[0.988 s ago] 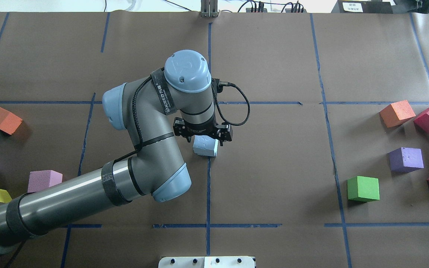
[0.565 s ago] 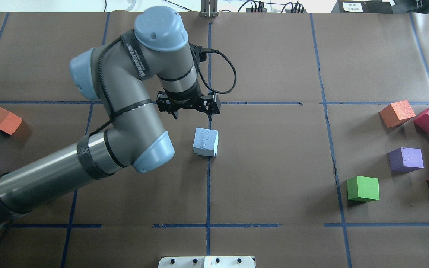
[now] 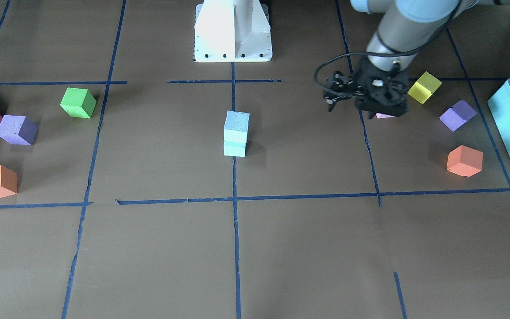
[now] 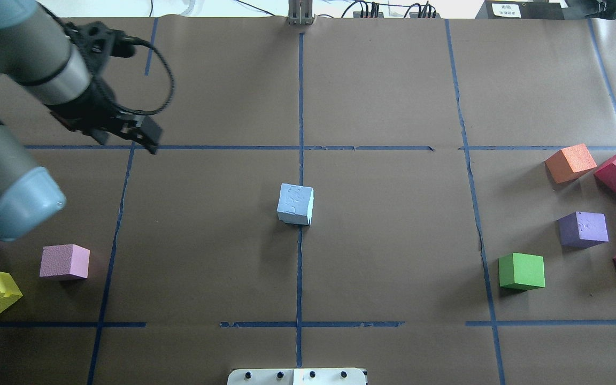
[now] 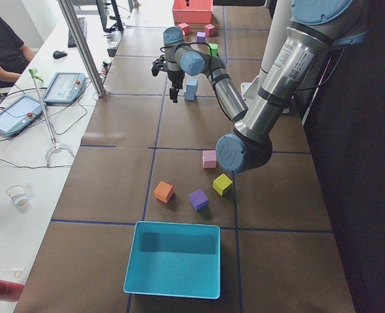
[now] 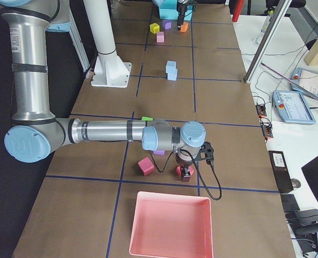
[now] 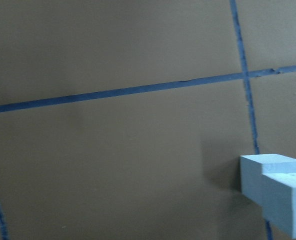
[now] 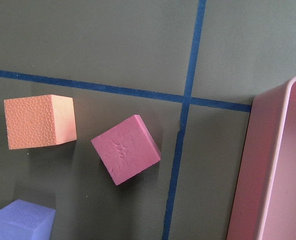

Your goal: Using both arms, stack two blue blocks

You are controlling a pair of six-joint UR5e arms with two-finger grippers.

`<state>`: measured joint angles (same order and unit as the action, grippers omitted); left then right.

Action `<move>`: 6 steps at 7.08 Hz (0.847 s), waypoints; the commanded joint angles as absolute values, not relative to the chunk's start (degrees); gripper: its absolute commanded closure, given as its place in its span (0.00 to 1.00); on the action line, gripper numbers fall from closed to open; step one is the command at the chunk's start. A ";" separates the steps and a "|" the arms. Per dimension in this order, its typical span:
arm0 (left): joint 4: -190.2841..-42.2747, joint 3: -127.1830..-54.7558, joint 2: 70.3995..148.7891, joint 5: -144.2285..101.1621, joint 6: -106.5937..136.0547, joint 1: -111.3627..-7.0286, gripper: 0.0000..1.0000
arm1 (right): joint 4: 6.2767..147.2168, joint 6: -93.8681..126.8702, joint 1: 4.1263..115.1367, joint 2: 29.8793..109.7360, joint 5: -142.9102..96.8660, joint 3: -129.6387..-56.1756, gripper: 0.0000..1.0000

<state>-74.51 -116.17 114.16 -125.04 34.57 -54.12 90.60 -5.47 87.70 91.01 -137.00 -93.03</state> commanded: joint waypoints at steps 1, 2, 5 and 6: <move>-72.77 -118.05 101.30 -125.33 12.31 -68.05 0.00 | 88.42 -5.45 88.33 93.16 -136.76 -93.60 0.00; -72.95 -113.60 98.64 -126.29 3.78 -75.51 0.00 | 88.42 -5.45 88.85 93.25 -136.58 -93.60 0.00; -79.35 -98.38 91.26 -131.66 -12.83 -89.01 0.00 | 88.42 -5.36 89.12 92.81 -136.58 -93.60 0.00; -79.80 -96.35 90.45 -131.66 -12.83 -90.25 0.00 | 88.42 -5.36 89.12 93.07 -136.58 -93.52 0.00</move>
